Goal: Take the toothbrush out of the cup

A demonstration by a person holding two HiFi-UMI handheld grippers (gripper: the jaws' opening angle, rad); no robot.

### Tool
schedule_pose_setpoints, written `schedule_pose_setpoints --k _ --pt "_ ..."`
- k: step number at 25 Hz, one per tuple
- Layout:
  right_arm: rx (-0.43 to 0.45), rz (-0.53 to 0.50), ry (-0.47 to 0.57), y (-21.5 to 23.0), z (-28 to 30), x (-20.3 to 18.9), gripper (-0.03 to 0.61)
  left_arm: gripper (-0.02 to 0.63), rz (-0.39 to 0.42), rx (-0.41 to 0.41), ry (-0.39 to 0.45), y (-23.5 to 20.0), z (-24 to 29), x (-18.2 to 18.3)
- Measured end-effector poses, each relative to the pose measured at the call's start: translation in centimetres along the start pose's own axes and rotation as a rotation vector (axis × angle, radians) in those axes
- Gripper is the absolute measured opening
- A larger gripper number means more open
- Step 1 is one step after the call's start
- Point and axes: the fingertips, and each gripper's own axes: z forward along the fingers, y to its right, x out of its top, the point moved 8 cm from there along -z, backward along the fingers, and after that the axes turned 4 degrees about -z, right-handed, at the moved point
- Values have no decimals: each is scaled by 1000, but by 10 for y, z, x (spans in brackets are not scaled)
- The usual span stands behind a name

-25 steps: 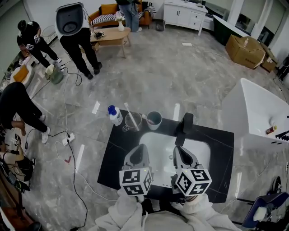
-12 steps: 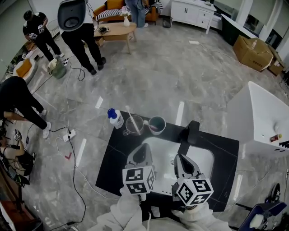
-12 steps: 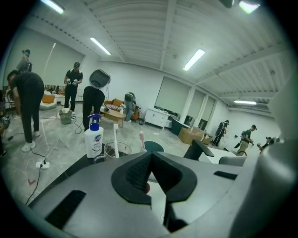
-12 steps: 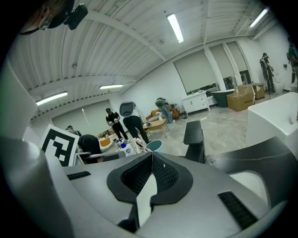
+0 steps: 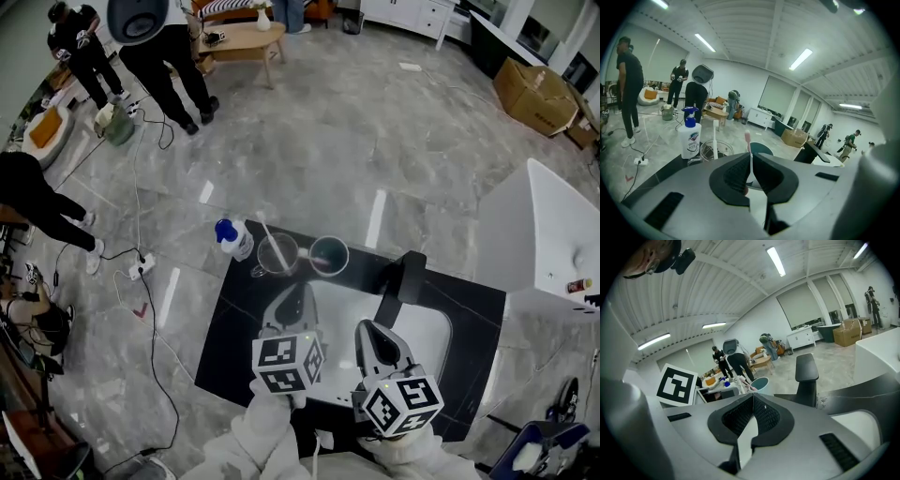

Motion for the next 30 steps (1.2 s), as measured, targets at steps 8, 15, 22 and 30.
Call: schedule_pose_setpoints --k 8,15,22,30 --pt "0 8 -10 2 13 3 23 -2 -13 -4 -27 -5 16 1" --pt "0 12 -14 0 21 6 22 63 -24 -35 -47 -5 25 3" --pt "-8 15 -13 3 24 9 23 75 -27 -42 -55 -2 33 8" --pt "-14 25 -11 5 29 10 23 75 -21 -15 -66 -4 46 15"
